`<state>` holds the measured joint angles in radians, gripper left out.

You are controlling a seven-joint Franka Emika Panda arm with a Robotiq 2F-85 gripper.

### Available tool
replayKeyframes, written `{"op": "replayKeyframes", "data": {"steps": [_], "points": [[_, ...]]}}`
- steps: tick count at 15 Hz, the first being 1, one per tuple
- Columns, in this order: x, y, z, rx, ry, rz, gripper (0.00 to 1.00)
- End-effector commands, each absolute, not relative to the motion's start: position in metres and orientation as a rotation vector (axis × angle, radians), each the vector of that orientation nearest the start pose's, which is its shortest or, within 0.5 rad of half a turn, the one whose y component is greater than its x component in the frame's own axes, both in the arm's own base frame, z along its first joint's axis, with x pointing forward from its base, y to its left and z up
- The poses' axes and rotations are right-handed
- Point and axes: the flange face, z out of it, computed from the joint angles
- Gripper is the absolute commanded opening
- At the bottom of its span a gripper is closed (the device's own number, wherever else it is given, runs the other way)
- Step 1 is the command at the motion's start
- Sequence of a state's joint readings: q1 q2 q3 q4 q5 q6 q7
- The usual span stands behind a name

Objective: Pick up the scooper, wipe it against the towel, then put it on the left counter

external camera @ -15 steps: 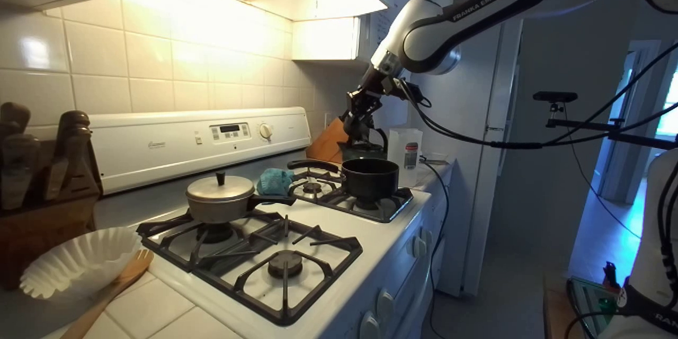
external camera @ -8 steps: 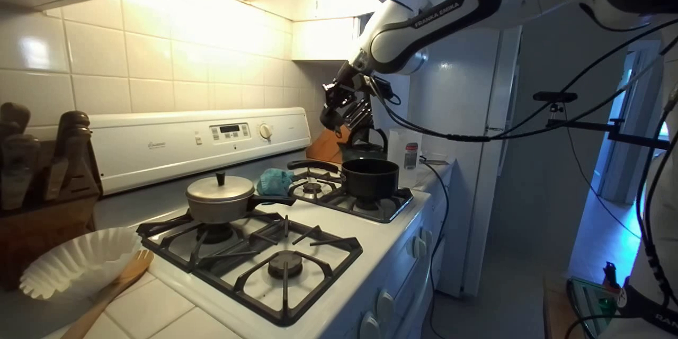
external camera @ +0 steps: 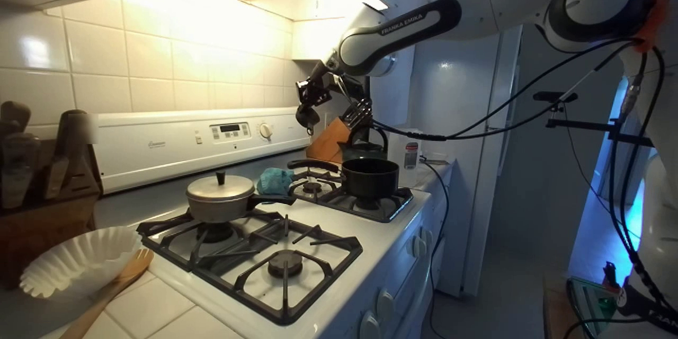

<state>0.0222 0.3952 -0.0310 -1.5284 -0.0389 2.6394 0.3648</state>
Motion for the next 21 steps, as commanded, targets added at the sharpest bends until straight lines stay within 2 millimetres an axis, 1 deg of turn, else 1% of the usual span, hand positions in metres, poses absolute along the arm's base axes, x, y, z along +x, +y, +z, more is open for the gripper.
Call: {"op": "replayKeyframes", "data": {"steps": [1, 3, 4, 9, 12, 14, 16, 21], "points": [[0.724, -0.003, 0.516, -2.824, 0.485, -1.066, 0.03], [0.724, -0.004, 0.517, -2.824, 0.487, -1.067, 0.01], [0.733, -0.002, 0.515, -2.805, 0.484, -1.062, 0.01], [0.753, 0.006, 0.506, -2.755, 0.467, -1.047, 0.01], [0.768, 0.014, 0.498, -2.69, 0.473, -1.0, 0.01], [0.777, 0.017, 0.491, -2.638, 0.507, -0.957, 0.01], [0.785, 0.018, 0.48, -2.609, 0.561, -0.902, 0.01], [0.798, 0.013, 0.445, -2.575, 0.653, -0.759, 0.01]]}}
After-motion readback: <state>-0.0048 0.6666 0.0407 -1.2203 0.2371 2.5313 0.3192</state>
